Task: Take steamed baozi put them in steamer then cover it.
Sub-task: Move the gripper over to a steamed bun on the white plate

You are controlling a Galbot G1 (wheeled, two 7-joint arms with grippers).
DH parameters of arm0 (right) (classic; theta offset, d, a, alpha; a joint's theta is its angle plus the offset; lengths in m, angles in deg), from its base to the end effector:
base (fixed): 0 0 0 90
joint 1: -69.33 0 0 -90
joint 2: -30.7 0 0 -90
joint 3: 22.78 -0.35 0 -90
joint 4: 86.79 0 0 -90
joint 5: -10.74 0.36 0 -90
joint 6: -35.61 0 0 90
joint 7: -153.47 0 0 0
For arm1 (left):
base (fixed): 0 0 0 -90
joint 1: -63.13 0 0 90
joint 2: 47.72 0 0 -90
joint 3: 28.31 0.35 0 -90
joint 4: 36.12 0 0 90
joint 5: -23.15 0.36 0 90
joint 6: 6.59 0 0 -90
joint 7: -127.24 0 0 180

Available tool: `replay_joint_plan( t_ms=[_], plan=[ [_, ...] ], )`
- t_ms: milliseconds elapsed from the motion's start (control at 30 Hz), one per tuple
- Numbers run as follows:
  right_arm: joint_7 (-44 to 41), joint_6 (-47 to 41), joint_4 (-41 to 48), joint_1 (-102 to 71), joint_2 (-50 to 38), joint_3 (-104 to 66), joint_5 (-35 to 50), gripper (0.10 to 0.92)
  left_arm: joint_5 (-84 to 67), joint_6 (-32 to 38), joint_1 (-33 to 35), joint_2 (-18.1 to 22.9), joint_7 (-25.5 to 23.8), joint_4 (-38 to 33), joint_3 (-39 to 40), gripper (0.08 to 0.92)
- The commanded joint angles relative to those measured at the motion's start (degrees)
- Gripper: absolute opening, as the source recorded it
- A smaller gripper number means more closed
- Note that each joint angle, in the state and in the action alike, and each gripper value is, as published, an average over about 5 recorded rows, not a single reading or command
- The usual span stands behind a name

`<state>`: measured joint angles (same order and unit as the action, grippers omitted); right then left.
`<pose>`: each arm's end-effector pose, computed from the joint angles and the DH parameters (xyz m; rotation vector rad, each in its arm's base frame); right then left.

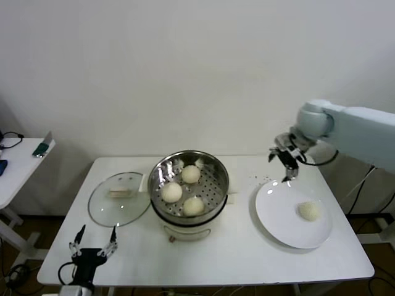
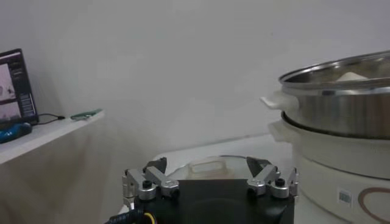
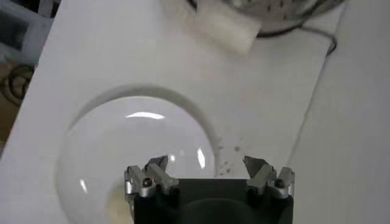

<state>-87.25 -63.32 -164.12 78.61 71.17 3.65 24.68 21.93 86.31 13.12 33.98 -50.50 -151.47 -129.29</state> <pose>0.5361 -0.1222 -0.0708 1.3305 -1.2483 1.5392 0.1259 0.0896 -0.3469 0.1771 -2.9354 -0.3104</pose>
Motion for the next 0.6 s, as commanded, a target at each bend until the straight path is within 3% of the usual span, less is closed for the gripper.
replay_joint_plan(
  t_ms=[33, 600],
  plan=[
    [-1.79, -4.92, 4.65, -21.42, -12.91, -15.05, -8.01, 0.823, -0.15, 0.08, 1.31, 0.03, -0.05, -0.34, -0.35, 0.823],
    [-2.4, -1.05, 19.33, -38.82, -6.32, -33.12, -17.41, 0.823, 1.34, 0.61, 3.39, 1.45, 0.06, -0.19, -1.17, 0.823]
  ],
)
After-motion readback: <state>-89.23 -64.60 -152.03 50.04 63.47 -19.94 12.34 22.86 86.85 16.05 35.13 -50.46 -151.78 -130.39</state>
